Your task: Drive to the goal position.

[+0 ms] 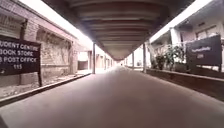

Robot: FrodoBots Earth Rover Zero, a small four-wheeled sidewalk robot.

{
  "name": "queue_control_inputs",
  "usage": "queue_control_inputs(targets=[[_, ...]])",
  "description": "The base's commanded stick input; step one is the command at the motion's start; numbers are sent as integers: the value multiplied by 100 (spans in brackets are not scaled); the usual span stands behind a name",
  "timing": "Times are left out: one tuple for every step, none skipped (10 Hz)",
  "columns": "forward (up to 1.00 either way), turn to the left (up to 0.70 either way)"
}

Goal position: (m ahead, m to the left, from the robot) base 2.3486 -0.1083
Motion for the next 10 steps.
queue_control_inputs(targets=[[70, 0], [70, 0], [70, 0], [70, 0], [70, 0], [70, 0], [70, 0], [70, 0], [70, 0], [70, 0]])
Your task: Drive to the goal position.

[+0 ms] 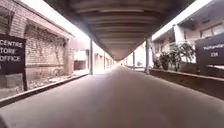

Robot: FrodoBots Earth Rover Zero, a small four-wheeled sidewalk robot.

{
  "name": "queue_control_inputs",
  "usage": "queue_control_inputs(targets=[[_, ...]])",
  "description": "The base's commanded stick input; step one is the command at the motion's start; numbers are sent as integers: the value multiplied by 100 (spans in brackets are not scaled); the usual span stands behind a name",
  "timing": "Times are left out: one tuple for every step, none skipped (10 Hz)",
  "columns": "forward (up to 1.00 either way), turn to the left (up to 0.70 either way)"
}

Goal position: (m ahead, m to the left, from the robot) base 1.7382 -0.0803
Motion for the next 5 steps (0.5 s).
queue_control_inputs(targets=[[70, 0], [70, 0], [70, 0], [70, 0], [70, 0]])
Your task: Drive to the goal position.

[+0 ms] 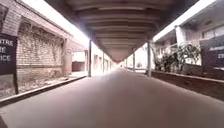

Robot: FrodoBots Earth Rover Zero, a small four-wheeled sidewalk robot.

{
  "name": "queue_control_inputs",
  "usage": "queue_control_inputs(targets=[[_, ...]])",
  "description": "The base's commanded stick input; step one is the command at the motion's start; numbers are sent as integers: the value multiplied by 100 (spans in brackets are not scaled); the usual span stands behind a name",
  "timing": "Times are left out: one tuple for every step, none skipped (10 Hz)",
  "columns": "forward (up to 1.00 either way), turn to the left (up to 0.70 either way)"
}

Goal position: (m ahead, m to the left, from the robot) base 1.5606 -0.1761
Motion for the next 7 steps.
queue_control_inputs(targets=[[70, 0], [70, 0], [70, 0], [70, 0], [70, 0], [70, 0], [70, 0]])
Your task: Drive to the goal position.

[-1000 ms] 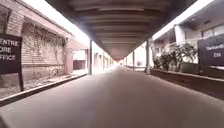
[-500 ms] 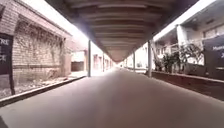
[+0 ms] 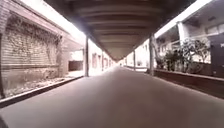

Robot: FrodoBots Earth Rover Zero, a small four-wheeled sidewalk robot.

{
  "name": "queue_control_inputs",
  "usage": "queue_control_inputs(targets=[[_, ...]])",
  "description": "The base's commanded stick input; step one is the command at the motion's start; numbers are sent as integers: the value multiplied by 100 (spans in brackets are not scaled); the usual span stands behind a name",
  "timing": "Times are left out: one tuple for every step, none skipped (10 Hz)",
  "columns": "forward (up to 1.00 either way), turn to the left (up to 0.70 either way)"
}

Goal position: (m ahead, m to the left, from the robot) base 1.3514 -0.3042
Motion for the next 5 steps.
queue_control_inputs(targets=[[70, 0], [70, 0], [70, 0], [70, 0], [70, 0]])
